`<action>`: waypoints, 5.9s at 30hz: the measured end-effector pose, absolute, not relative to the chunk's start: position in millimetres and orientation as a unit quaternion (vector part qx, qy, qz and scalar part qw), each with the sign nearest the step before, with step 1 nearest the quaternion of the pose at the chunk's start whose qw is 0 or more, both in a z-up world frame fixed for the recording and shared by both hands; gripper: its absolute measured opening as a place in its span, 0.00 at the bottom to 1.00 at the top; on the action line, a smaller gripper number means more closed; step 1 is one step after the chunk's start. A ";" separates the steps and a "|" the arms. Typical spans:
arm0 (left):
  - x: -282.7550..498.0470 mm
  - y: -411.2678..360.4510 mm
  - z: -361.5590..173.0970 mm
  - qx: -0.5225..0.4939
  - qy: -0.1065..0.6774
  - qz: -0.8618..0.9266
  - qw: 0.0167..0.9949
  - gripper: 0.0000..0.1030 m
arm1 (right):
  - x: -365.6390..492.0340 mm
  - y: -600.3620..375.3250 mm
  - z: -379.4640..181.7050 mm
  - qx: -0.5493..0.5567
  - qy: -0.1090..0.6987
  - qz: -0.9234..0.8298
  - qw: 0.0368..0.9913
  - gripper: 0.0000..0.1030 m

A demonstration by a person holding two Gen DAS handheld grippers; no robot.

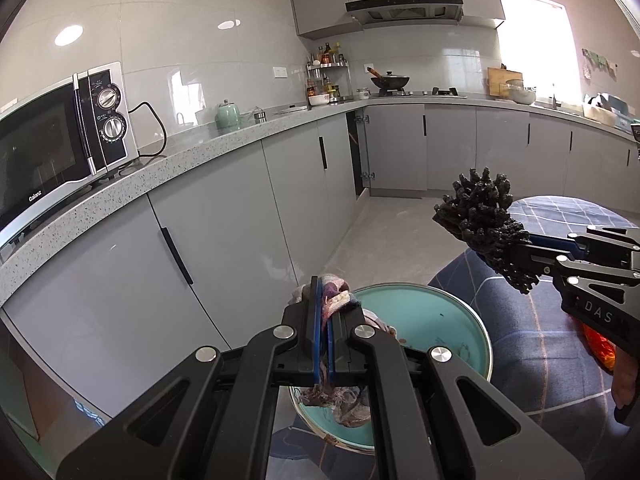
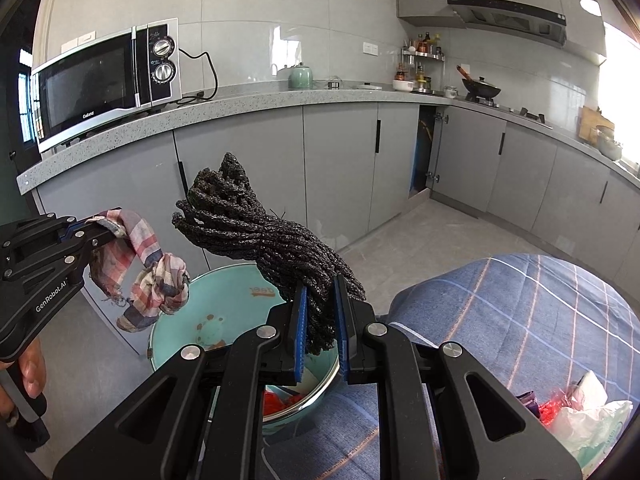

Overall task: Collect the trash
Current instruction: 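Open both tools to drop the cloth and scrubber into the bin, then reach both tools back to the trash pile on the table, then grasp the clear plastic bag with the right tool while the left tool grasps the printed plastic bag, then carry both plastic bags over the teal bin with both tools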

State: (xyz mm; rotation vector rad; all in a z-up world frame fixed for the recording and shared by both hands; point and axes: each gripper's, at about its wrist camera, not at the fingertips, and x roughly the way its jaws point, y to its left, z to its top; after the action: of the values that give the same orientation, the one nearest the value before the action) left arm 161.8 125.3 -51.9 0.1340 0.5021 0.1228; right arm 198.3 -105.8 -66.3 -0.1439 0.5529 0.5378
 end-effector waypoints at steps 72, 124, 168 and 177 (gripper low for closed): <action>118.3 -109.9 -79.2 0.163 0.248 -0.098 0.950 0.81 | 108.4 -401.8 -139.2 0.020 0.384 0.008 0.923 0.60; 103.3 -158.9 -64.1 0.166 0.251 -0.174 0.938 0.18 | 63.2 -406.7 -96.5 0.026 0.283 0.013 0.959 0.11; 122.0 -29.9 -55.0 0.131 0.247 -0.072 0.957 0.18 | 114.2 -279.2 -56.2 -0.007 0.248 0.132 0.960 0.11; 126.8 -5.1 -51.6 0.122 0.244 -0.053 0.961 0.18 | 122.0 -252.4 -52.1 -0.021 0.245 0.152 0.957 0.11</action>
State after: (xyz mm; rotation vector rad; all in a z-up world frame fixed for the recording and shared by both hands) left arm 126.8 -5.1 -51.6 0.2466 0.4954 -0.1069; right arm 122.0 -252.4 -52.1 -0.0419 0.4979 0.3088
